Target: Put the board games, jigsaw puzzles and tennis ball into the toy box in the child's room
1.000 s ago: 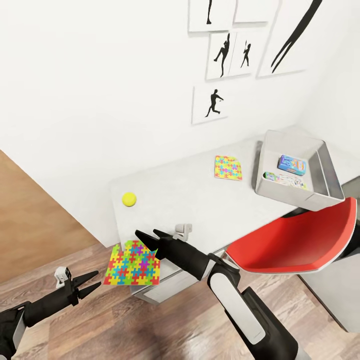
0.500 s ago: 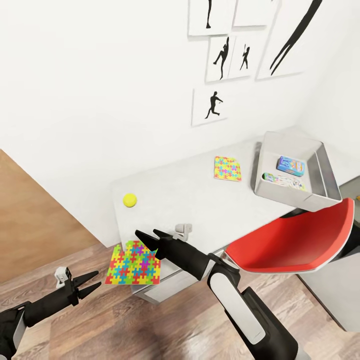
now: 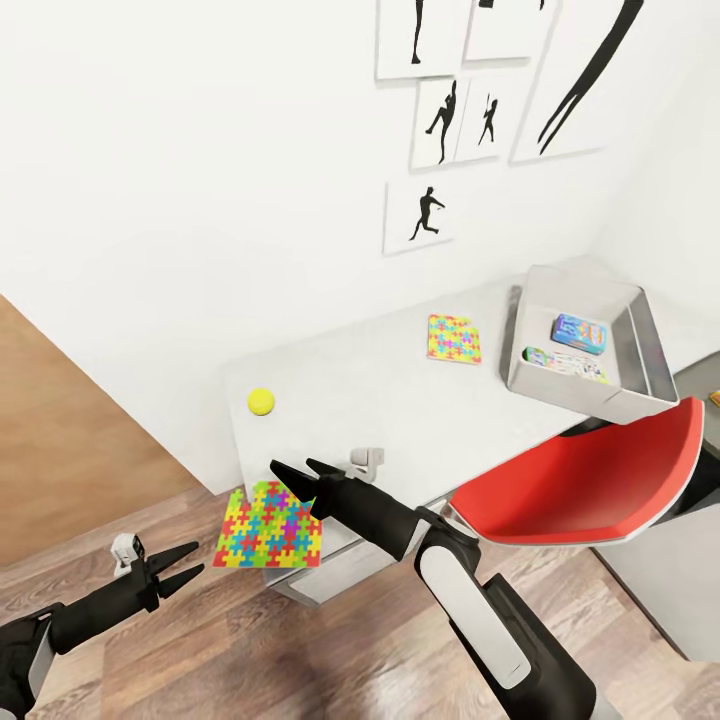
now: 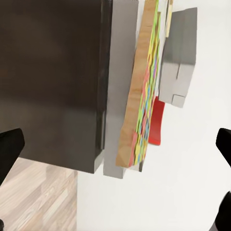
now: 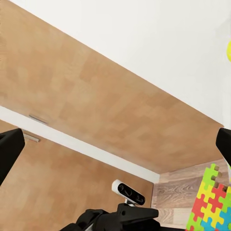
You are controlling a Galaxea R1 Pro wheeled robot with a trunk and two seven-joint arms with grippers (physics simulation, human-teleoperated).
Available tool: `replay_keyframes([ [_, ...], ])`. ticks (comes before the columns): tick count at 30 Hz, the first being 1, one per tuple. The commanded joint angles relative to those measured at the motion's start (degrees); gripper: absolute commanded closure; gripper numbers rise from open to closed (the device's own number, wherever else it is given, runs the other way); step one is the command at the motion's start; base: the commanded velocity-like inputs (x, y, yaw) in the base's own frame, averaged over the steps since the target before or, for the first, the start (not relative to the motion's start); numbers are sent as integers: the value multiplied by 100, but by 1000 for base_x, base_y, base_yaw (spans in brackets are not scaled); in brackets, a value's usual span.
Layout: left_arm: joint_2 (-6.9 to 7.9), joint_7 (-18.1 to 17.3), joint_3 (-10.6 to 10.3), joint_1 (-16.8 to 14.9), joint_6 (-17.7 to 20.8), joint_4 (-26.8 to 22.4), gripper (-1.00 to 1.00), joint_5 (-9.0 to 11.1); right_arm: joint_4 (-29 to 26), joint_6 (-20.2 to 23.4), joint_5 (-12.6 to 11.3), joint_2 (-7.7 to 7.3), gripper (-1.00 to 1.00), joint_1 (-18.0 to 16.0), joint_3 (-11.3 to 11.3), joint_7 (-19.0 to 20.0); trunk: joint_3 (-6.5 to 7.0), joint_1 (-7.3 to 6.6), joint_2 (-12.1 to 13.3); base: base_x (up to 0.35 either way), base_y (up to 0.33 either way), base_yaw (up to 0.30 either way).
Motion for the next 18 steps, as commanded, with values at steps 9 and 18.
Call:
replay_keyframes([
  [9, -6, -41, 20, -5, 57, -2, -100, -23, -1, 27, -33, 2, -100, -5, 0, 3, -6, 1, -6, 0, 0, 0],
  [18, -3, -41, 20, -5, 63, -2, -100, -32, -1, 27, -33, 2, -100, -5, 1, 3, -6, 1, -6, 0, -7, 0],
])
